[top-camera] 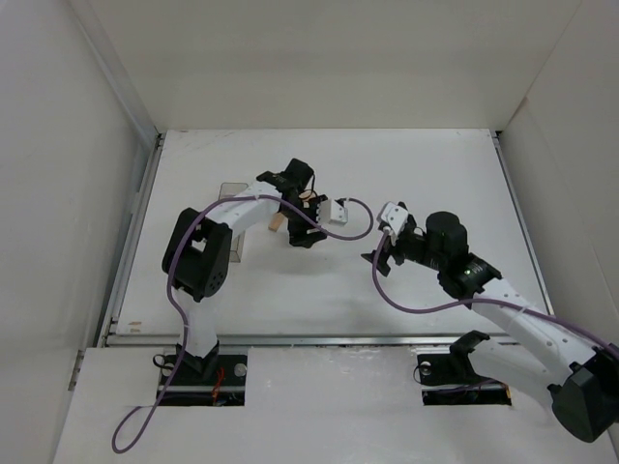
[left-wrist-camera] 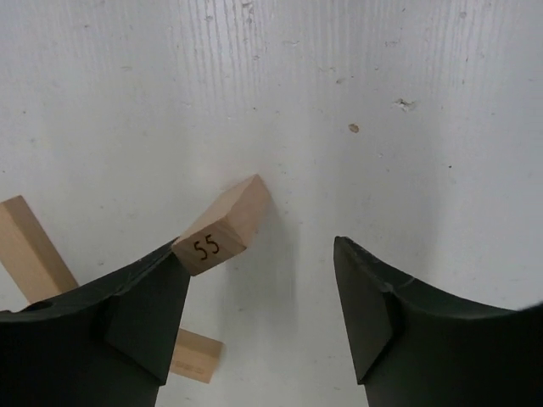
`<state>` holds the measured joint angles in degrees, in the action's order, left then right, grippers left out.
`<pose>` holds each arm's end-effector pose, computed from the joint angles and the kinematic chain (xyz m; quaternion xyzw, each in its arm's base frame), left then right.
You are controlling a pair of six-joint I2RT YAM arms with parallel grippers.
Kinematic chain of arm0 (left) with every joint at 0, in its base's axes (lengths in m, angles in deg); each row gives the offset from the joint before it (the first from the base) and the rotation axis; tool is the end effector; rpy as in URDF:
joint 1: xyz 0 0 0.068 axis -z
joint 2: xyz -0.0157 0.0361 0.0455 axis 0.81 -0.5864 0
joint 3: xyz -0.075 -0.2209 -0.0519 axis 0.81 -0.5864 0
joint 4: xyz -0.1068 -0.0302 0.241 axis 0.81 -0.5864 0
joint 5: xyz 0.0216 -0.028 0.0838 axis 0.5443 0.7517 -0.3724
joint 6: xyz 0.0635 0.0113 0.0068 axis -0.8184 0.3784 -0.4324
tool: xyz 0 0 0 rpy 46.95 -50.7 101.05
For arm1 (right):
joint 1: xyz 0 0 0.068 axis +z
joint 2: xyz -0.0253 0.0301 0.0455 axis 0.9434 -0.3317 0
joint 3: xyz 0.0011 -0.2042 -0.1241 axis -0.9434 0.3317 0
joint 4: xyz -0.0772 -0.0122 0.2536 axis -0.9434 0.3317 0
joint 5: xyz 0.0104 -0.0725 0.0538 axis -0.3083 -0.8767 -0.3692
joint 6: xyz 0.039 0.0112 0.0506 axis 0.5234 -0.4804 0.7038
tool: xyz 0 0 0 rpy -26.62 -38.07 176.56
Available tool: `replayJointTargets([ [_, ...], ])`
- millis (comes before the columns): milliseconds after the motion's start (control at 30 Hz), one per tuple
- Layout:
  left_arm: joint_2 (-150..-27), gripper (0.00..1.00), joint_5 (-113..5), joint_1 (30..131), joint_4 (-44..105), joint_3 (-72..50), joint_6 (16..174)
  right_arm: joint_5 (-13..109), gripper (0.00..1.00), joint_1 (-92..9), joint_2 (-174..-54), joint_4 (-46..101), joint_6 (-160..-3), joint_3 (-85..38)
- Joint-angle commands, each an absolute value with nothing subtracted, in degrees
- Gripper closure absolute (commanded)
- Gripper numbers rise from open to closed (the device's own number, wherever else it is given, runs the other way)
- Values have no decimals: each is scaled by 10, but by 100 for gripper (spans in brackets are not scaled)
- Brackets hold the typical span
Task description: Build the wood block tower
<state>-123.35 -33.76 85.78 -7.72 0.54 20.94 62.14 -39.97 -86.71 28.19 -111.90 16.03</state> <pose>0.3310 -0.2327 0.1658 0.7297 0.5975 -0.1686 0.2865 0.2099 0.1459 0.2386 -0.4599 0.6649 0.1866 0.5581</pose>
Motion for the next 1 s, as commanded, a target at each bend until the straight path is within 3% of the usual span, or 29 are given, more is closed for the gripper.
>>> replayJointTargets([
  [0, -1232, 34, -308, 856, -106, 17, 206, 617, 0, -404, -853, 277, -1124, 155],
  [67, -1232, 14, -296, 850, -100, 17, 221, 622, 0, -404, -853, 277, -1124, 155],
  [400, -1128, 13, -240, 782, -40, -20, 286, 628, 0, -404, -858, 272, -1108, 155],
  [567, -1116, 20, -287, 769, -33, -32, 325, 628, 0, -404, -869, 236, -1091, 155],
  [700, -1121, 41, -321, 743, -28, -35, 436, 621, 0, -399, -899, 170, -1032, 134],
  [833, -1111, 46, -331, 732, 31, -86, 539, 511, 0, -384, -958, 123, -859, 52],
  [967, -1067, 47, -364, 732, 110, -149, 619, 401, 0, -341, -1074, 240, -808, -97],
])
